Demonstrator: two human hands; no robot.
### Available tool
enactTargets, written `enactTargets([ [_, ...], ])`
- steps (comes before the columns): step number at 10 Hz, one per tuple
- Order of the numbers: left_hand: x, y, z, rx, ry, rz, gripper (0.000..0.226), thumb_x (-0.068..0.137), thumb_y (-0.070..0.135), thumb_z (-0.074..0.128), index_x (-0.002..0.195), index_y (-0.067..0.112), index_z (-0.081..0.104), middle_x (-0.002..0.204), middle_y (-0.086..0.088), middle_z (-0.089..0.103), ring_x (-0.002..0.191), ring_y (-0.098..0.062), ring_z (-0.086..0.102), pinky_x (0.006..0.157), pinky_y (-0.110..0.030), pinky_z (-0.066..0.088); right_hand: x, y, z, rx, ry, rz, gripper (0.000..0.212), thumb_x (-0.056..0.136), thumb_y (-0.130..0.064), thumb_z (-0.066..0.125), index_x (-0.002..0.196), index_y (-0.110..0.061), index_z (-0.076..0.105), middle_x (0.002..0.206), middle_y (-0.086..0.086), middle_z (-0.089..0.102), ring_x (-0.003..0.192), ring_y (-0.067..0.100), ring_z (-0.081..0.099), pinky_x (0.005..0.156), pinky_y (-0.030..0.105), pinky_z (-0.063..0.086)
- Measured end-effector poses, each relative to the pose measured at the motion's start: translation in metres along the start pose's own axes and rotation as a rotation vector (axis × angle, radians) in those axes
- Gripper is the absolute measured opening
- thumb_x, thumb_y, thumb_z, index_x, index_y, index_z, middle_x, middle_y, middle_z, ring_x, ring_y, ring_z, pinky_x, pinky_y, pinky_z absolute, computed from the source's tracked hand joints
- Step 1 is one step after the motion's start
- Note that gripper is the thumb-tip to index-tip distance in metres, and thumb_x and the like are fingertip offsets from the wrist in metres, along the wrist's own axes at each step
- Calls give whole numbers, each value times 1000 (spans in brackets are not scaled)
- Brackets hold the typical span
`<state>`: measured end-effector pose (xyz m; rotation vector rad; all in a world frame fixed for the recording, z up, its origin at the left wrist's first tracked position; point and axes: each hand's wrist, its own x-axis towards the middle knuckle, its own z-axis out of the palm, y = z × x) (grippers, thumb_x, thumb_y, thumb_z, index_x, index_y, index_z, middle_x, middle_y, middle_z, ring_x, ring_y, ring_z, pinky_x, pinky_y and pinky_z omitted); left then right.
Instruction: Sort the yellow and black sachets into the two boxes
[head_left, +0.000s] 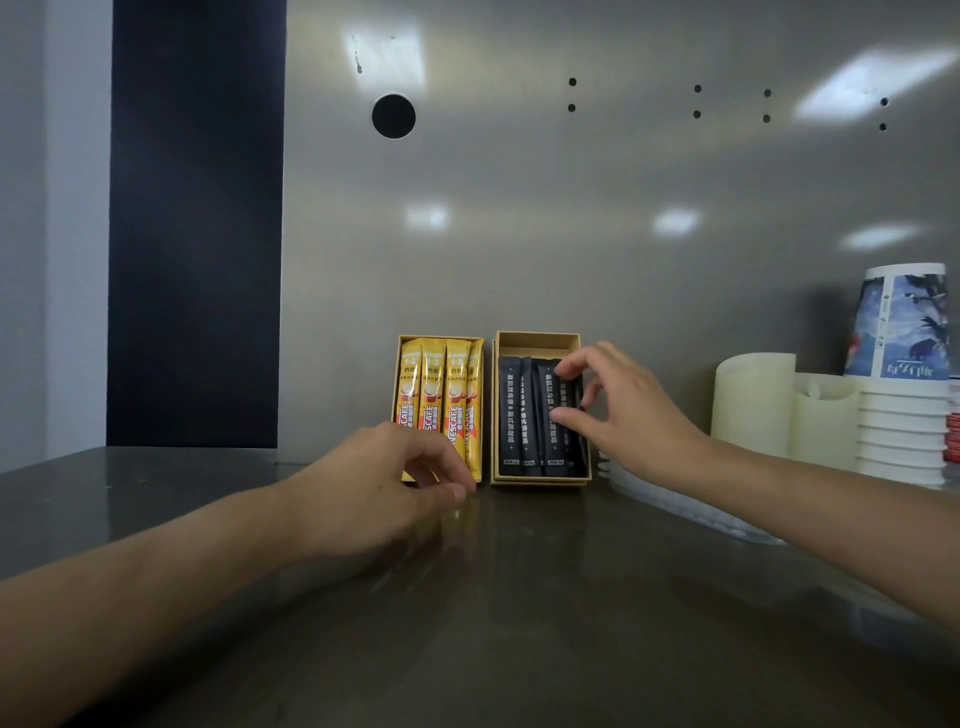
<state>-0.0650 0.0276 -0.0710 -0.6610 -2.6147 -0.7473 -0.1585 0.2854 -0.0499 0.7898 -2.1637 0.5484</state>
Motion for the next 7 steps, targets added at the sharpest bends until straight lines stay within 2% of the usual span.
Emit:
enactTargets([
  [1,0,0,0,5,3,4,10,96,27,65,94,33,73,97,16,72,97,-4,67,75,-16,51,-3,-2,1,-45,-1,-21,37,93,-33,68,126,-25,55,121,-11,48,93,6,56,82,19,51],
  [2,0,-1,-1,12,13,11,10,96,28,65,94,34,72,97,16,72,97,-3,66,76,-17,51,-4,-4,2,-78,33,-54,32,96,-37,62,124,-25,56,120,-12,45,93,5,52,80,22,52],
  [3,0,0,0,37,29,18,10,96,28,65,97,35,71,98,18,71,96,-1,65,74,-15,51,-8,-6,2,-137,55,-82,28,98,-39,58,122,-24,57,121,-11,46,104,1,48,79,18,48],
  [4,-4,0,-1,173,15,64,10,97,33,62,104,38,66,102,22,64,97,4,60,78,-15,50,-16,-5,5,-281,75,-213,25,98,-37,56,119,-22,59,119,-8,51,108,7,50,88,24,49],
  [5,-6,-2,-2,340,-45,120,14,98,42,57,111,42,61,107,24,58,101,5,55,91,-25,51,-23,-3,10,-385,31,-269,29,97,-37,56,122,-22,60,122,-5,54,112,11,51,92,24,44],
  [6,-6,1,-3,372,-50,136,17,98,44,55,114,42,60,110,25,55,105,5,54,96,-28,50,-27,-7,10,-389,57,-295,28,98,-37,54,119,-22,61,122,-4,55,112,12,52,92,28,46],
  [7,-7,4,-4,433,-27,144,24,100,49,50,122,44,54,120,27,50,113,6,48,102,-23,44,-32,-24,7,-292,27,-314,28,99,-41,50,120,-25,60,123,-9,53,115,7,49,95,27,45],
])
